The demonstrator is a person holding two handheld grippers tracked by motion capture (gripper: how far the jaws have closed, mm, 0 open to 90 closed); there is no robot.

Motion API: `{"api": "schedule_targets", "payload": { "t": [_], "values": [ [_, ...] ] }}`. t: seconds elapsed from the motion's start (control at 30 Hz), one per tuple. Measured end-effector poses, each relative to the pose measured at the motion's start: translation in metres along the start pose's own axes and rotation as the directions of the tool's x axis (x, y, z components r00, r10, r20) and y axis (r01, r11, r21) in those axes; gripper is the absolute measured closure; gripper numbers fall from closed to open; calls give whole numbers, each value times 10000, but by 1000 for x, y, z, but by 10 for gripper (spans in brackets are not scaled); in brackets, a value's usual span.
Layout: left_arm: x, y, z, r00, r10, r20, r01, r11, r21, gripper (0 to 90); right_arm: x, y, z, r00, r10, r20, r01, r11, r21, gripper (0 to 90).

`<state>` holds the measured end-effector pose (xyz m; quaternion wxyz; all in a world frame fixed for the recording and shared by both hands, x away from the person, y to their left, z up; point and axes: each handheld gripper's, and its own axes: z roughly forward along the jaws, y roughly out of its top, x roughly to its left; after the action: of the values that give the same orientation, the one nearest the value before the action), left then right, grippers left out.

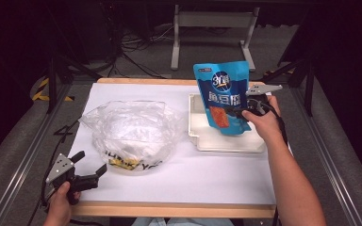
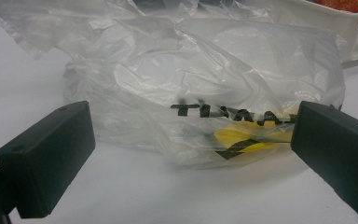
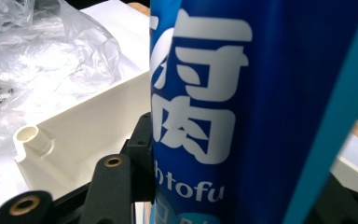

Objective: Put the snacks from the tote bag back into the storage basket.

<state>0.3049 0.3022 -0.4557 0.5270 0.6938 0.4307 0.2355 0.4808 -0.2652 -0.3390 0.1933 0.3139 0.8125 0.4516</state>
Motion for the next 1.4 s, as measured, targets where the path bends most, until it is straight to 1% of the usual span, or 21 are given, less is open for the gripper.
{"api": "schedule_targets", "payload": {
  "t": [0.07, 0.27, 0.37, 0.57, 0.7, 0.73, 0.93, 1.03, 1.17, 1.2, 1.3, 1.4],
  "values": [
    [0, 0, 0, 10000, -6, -34, 6, 10000, -1, 3, 0, -1, 1, 10000, -19, -40, 19, 10000, 61, 540],
    [0, 0, 0, 10000, -22, -27, 22, 10000, -12, 3, 0, -4, 1, 9998, -113, -163, 113, 9999, 6, 524],
    [0, 0, 0, 10000, -10, -28, 10, 10000, -2, 3, -1, -6, 0, 9998, -197, -80, 198, 9998, 86, 508],
    [0, 0, 1, 10000, 7, -42, -7, 10000, 12, 3, -8, -13, -7, 9998, -169, -57, 170, 9996, 231, 502],
    [0, 0, 1, 10000, -5, -48, 5, 10000, 37, 3, -13, -17, -10, 9998, -52, -170, 57, 9994, 331, 487],
    [0, 0, 1, 10000, -8, -53, 8, 10000, 39, 3, -14, -19, -11, 9998, -94, -166, 100, 9993, 347, 483],
    [0, 0, 1, 10000, -3, -61, 4, 10000, 42, 3, -19, -24, -14, 9997, -108, -199, 113, 9995, 282, 461],
    [0, 0, 1, 10000, 15, -51, -15, 10000, 36, 3, -21, -26, -17, 9999, -105, -59, 107, 9993, 365, 410],
    [0, 0, 1, 10000, 55, -39, -55, 9999, 94, 3, -25, -30, -22, 9998, -31, 183, 23, 9990, 455, 365],
    [0, 0, 1, 10000, 55, -39, -55, 9999, 94, 3, -25, -30, -22, 9998, -31, 183, 23, 9990, 455, 365],
    [0, 0, 3, 10000, 29, -28, -29, 10000, 48, 3, -28, -33, -26, 9990, 138, 432, -160, 9985, 521, 284],
    [-1, 1, 3, 10000, 40, -15, -40, 10000, 55, 3, -29, -35, -28, 9976, 236, 646, -264, 9988, 423, 205]
  ]
}}
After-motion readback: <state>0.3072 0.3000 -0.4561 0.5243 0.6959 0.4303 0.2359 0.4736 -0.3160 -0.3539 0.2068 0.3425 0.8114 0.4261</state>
